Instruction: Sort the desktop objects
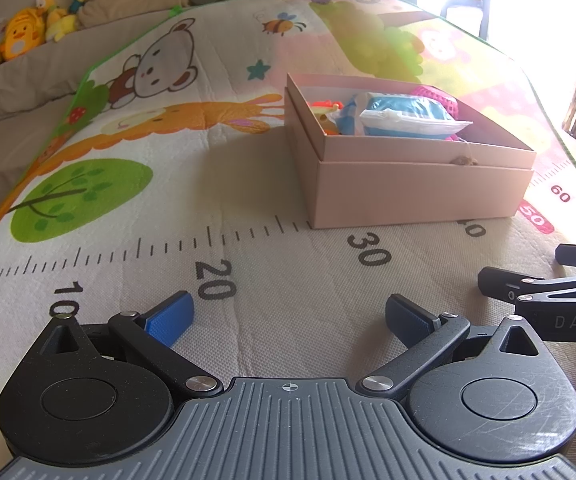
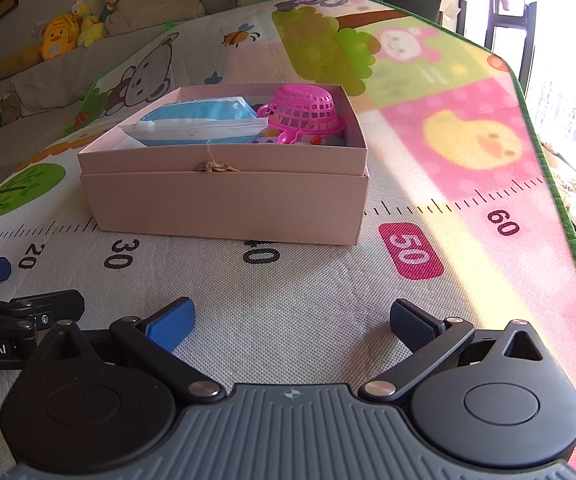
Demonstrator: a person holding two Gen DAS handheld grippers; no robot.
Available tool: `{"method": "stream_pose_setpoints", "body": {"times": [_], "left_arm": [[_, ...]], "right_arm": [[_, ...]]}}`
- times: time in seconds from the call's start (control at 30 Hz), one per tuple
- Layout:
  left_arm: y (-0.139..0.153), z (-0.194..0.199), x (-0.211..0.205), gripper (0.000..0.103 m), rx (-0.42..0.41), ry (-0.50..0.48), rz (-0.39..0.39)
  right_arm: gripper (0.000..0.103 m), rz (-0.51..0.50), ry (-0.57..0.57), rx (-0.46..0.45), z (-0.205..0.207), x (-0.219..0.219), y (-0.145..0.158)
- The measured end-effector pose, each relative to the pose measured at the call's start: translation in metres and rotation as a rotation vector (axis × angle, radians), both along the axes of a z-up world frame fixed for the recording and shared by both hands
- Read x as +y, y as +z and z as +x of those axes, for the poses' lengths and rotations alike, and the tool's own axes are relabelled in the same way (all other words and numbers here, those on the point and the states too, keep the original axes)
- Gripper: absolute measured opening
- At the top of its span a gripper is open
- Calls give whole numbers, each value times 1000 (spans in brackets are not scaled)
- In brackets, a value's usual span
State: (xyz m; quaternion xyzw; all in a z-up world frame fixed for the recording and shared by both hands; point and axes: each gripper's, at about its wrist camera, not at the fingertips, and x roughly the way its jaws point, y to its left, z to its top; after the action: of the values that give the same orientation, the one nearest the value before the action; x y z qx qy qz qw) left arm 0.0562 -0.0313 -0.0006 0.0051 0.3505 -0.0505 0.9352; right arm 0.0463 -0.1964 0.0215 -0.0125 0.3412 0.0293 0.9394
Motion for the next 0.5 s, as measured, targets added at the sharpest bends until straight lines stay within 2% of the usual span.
{"method": "stream_pose_setpoints", "body": {"times": [0.5], "left_arm": [[0, 0, 0, 103, 0, 0, 2]], "right_arm": [[103, -1, 0, -1, 1, 1, -1]]}}
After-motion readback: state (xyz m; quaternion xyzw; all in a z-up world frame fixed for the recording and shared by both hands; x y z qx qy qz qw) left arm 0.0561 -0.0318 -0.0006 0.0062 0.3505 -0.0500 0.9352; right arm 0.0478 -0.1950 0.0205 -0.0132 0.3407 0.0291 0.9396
